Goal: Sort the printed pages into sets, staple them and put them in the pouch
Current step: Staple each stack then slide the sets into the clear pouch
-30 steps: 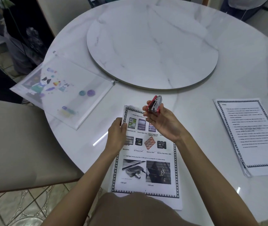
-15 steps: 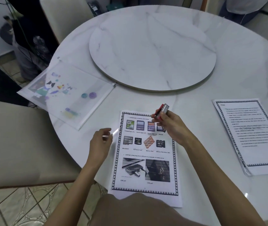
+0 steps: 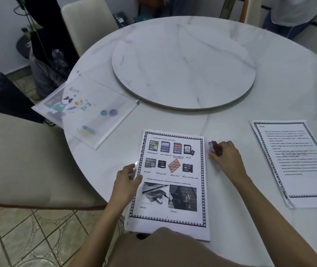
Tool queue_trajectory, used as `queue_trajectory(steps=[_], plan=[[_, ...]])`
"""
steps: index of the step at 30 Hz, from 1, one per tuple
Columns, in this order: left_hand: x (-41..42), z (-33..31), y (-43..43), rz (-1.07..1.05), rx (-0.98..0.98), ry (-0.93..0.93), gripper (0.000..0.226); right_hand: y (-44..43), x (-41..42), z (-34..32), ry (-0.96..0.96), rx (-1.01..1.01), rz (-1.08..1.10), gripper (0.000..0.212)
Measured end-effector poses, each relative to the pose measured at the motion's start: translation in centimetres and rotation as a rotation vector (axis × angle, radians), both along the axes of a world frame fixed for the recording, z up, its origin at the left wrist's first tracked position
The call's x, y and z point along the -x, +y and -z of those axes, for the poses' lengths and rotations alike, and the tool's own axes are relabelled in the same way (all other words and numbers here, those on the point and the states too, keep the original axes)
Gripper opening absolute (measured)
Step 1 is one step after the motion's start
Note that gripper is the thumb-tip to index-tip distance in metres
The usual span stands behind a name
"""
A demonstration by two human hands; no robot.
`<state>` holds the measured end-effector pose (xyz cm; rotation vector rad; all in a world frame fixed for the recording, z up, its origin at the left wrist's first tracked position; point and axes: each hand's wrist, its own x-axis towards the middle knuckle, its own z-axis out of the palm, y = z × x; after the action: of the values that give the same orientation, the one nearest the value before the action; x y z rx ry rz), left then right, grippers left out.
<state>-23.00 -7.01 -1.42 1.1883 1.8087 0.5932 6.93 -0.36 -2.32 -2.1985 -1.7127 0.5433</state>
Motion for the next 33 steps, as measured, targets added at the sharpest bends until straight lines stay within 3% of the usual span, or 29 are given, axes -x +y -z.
queue_trajectory(steps=[9, 13, 16, 19, 24, 33], plan=[[-0.9, -0.9, -0.1, -0.042, 0.01, -0.045, 0.047, -0.7, 0.8, 0.0, -0.249, -0.104, 0.065, 0.041], [-0.9, -1.0, -0.1, -0.064, 0.021, -0.068, 0.046, -2.5, 2.2, -0.6, -0.025, -0.258, 0.093, 0.028], [-0.7, -0.9, 0.0, -0.067, 0.032, -0.082, 0.045, -4.3, 4.0, -0.2, 0.188, -0.08, 0.114, 0.025], [-0.4, -0.9, 0.0, -0.058, 0.04, -0.111, 0.044, -5.2, 5.7, 0.4, 0.204, 0.073, 0.154, 0.027], [0.1, -1.0, 0.3, 0.002, 0.037, -0.117, 0.043, -4.7, 6.8, 0.4, 0.268, 0.134, 0.23, 0.028], [2.2, -1.8, 1.4, 0.045, -0.028, -0.12, 0.041, -5.0, 6.2, -0.6, 0.355, 0.036, 0.251, 0.031]])
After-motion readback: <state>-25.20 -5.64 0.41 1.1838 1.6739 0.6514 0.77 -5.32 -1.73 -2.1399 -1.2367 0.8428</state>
